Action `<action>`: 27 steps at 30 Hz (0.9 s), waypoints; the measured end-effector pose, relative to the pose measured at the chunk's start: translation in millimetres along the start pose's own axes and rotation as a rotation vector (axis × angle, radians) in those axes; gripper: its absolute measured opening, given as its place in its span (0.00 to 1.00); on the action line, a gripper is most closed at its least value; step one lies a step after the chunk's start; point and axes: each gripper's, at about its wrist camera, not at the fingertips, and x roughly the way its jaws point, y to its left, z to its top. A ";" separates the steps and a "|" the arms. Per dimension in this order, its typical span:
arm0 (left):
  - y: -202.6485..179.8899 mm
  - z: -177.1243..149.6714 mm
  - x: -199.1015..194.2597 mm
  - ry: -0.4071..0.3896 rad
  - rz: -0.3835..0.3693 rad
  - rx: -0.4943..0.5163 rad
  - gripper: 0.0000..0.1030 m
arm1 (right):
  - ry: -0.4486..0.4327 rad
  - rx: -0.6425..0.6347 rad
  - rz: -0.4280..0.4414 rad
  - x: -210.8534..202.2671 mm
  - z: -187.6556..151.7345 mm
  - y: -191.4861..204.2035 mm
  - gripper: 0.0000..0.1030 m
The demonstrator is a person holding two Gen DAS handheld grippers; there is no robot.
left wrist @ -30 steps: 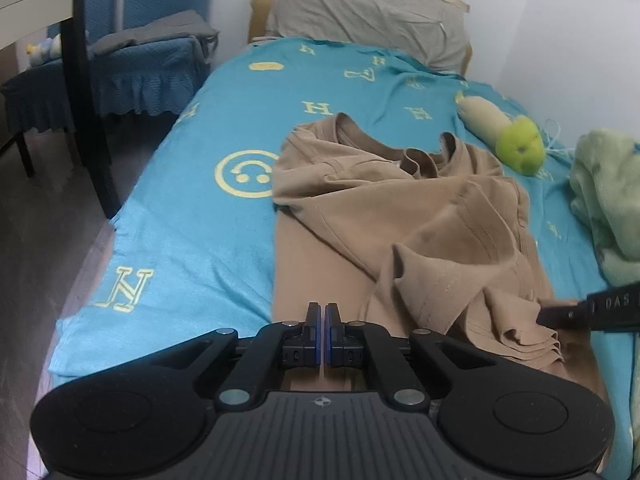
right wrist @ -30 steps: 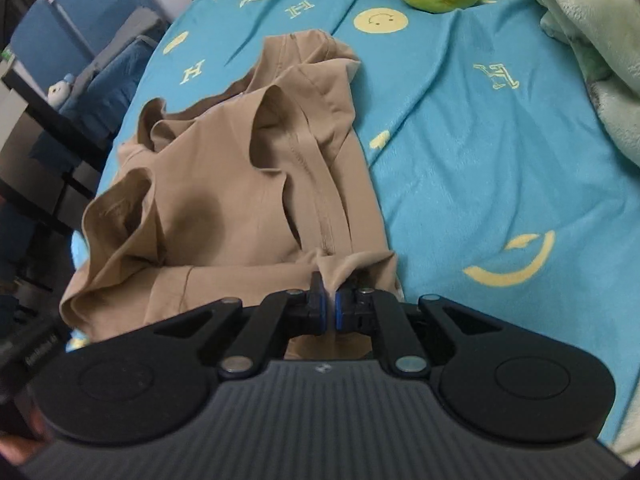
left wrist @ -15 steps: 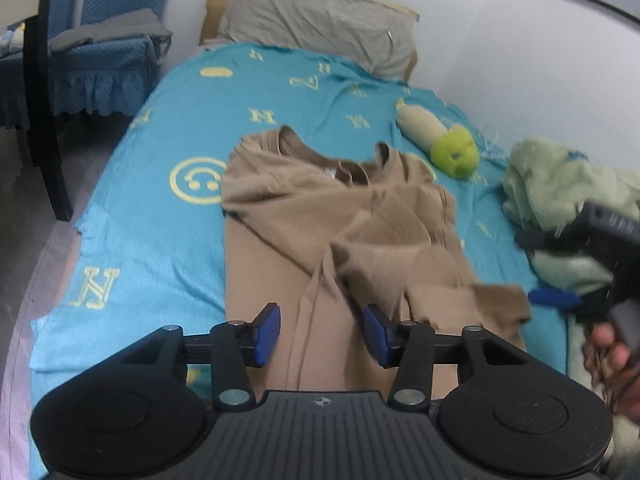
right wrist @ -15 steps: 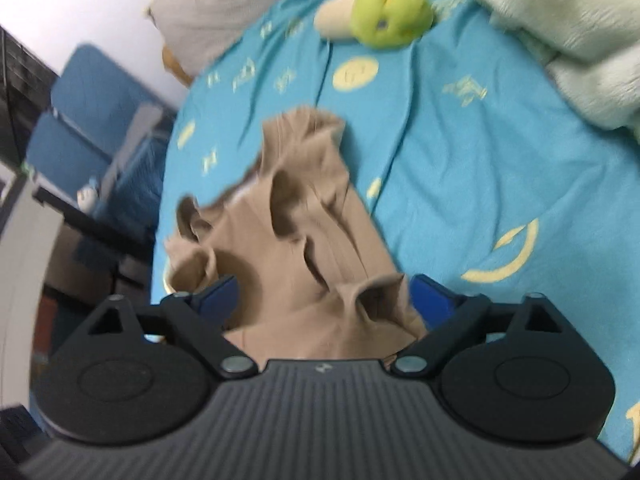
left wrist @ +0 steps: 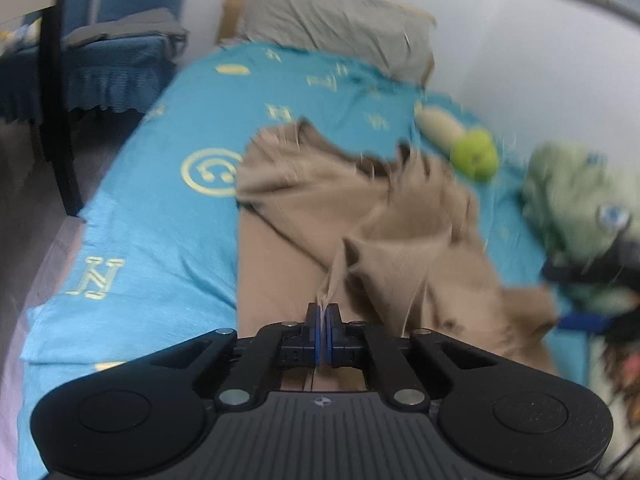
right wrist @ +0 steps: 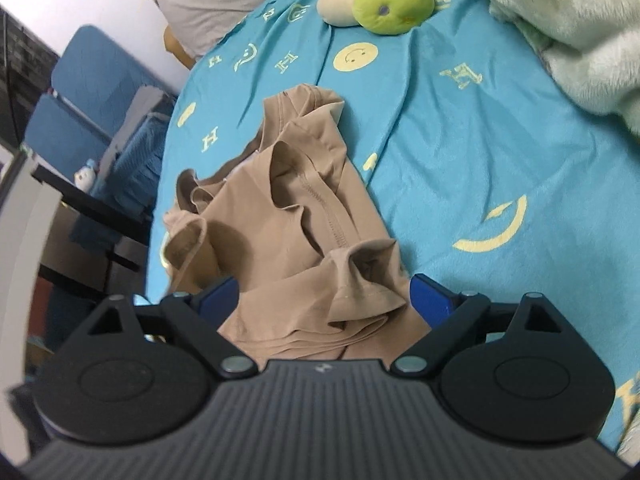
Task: Fold clothes
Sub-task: 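Open the right gripper while the left gripper regrasps the folded hem, then open both grippers and lift them off the folded tan shirt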
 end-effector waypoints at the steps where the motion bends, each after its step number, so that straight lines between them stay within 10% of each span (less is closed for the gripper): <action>1: 1.5 3.0 -9.6 -0.021 -0.006 -0.024 0.03 | -0.006 -0.014 -0.011 -0.7 -0.8 0.8 0.91; 15: -5.7 4.1 -32.6 -0.047 0.102 0.004 0.19 | -0.113 -0.232 -0.067 -24.1 -10.5 24.7 0.91; 18: -22.0 3.6 -69.5 -0.114 0.091 0.030 0.33 | -0.148 -0.282 -0.052 -43.7 -20.7 33.3 0.91; 23: -53.6 -8.3 -125.8 -0.222 0.138 0.077 0.84 | -0.207 -0.364 -0.012 -79.1 -43.5 47.3 0.91; 27: -67.8 -22.7 -157.1 -0.286 0.147 0.065 0.99 | -0.254 -0.436 0.005 -106.0 -65.9 53.3 0.91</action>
